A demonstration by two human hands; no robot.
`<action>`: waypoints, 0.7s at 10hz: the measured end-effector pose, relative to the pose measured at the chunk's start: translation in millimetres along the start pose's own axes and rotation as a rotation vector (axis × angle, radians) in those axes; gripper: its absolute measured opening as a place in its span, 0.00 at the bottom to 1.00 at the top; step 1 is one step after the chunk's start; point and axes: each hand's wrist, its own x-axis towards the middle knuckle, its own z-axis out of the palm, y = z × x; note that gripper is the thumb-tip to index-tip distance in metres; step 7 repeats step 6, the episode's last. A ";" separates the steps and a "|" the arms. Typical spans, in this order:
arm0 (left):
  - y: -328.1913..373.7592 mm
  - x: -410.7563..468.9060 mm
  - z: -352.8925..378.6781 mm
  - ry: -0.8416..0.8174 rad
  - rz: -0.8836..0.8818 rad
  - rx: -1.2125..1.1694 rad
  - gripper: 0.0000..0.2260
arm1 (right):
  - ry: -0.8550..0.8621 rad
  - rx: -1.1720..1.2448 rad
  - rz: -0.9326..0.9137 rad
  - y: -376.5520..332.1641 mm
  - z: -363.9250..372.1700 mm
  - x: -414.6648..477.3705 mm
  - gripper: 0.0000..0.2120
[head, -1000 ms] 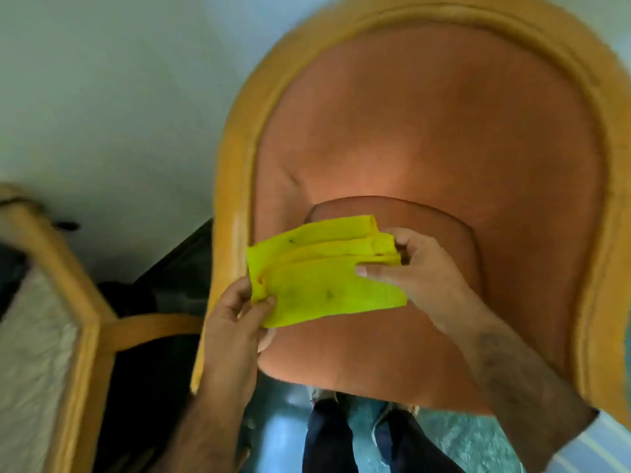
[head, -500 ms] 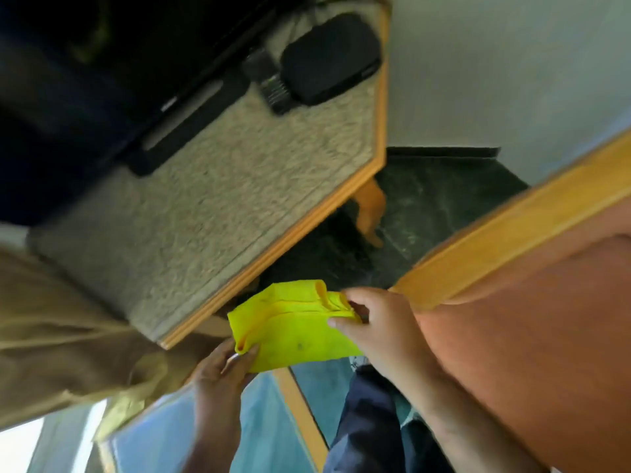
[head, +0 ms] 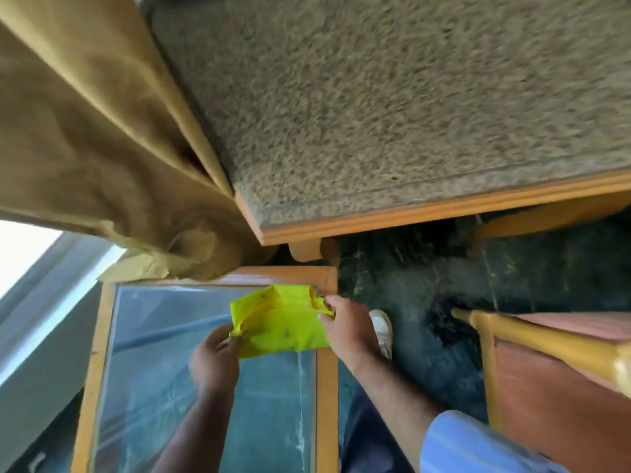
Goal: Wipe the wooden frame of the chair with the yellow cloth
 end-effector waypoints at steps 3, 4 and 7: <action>-10.6 47.9 24.5 0.018 0.327 0.306 0.12 | 0.126 -0.131 0.012 19.0 46.4 39.7 0.18; -13.4 57.6 31.3 -0.020 0.405 0.475 0.11 | 0.273 -0.315 -0.048 27.6 46.4 42.6 0.34; -11.1 42.0 39.0 0.027 0.807 0.822 0.36 | 0.267 -0.650 -0.197 48.2 27.3 29.8 0.49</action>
